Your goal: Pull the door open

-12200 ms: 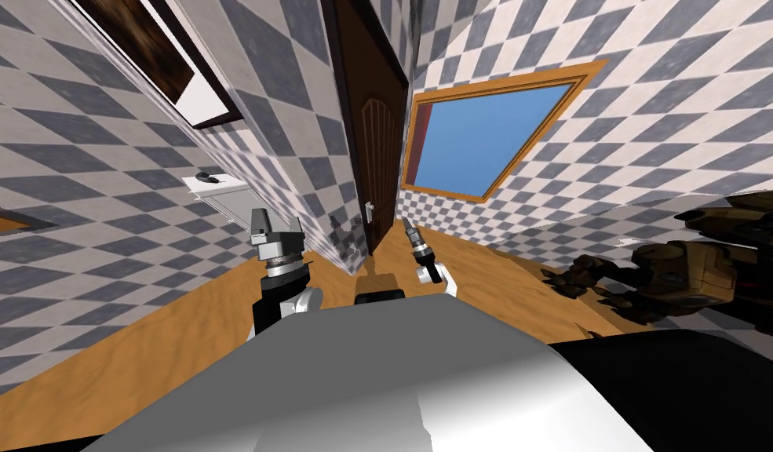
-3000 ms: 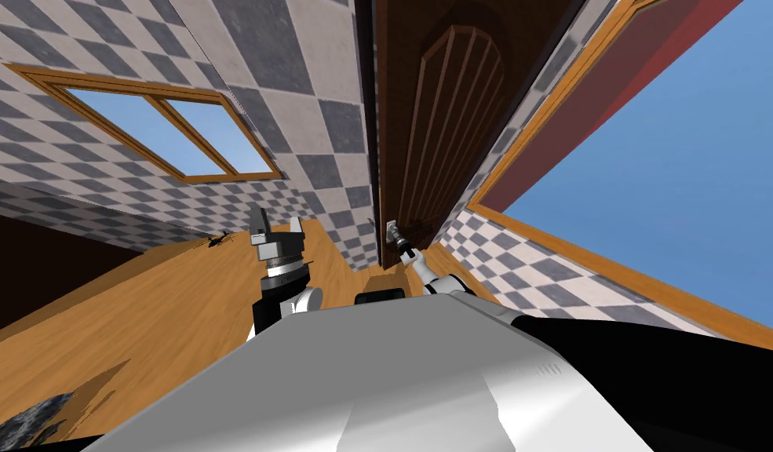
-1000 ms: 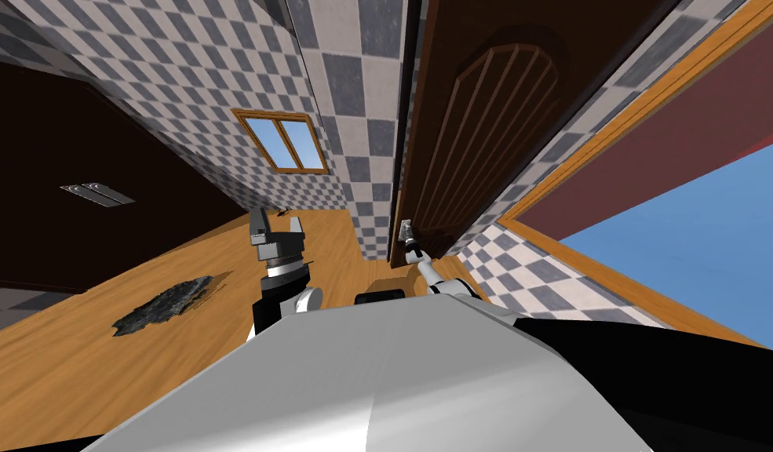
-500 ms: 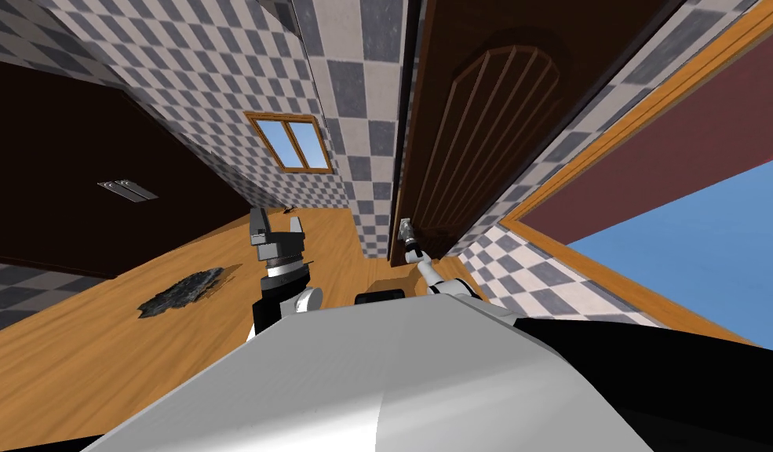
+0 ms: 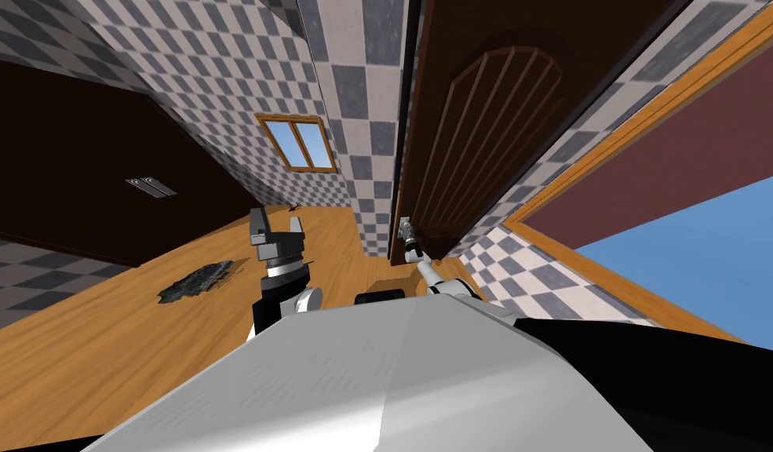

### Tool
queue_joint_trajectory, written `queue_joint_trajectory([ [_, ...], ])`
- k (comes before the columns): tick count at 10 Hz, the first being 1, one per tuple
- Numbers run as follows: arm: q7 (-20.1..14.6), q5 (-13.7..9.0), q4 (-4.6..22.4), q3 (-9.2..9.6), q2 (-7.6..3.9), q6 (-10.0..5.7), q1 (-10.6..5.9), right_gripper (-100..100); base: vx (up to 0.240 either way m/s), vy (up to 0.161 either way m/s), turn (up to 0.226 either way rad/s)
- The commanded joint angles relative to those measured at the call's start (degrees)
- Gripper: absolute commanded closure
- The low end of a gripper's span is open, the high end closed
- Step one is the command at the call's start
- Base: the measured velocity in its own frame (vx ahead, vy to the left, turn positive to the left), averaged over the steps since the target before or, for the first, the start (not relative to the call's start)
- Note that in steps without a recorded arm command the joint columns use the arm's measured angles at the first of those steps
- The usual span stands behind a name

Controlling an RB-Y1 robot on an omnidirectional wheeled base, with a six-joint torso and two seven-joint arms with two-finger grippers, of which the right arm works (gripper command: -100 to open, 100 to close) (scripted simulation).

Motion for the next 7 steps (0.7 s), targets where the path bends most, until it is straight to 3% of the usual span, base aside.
queue_joint_trajectory([
  [1, -1.59, -0.78, -0.1, 0.09, 0.05, 0.07, 0.03, -100, -0.051, -0.04, 0.042],
  [3, -5.4, -3.98, -0.5, 0.48, 0.03, 0.4, 0.11, -100, -0.063, -0.07, 0.116],
  [4, -6.3, -3.98, -0.5, 0.48, 0.03, 0.4, 0.11, -100, -0.065, -0.052, 0.046],
  [7, -11.03, -7.26, -0.92, 0.89, 0.02, 0.74, 0.2, -100, -0.057, -0.032, 0.066],
])
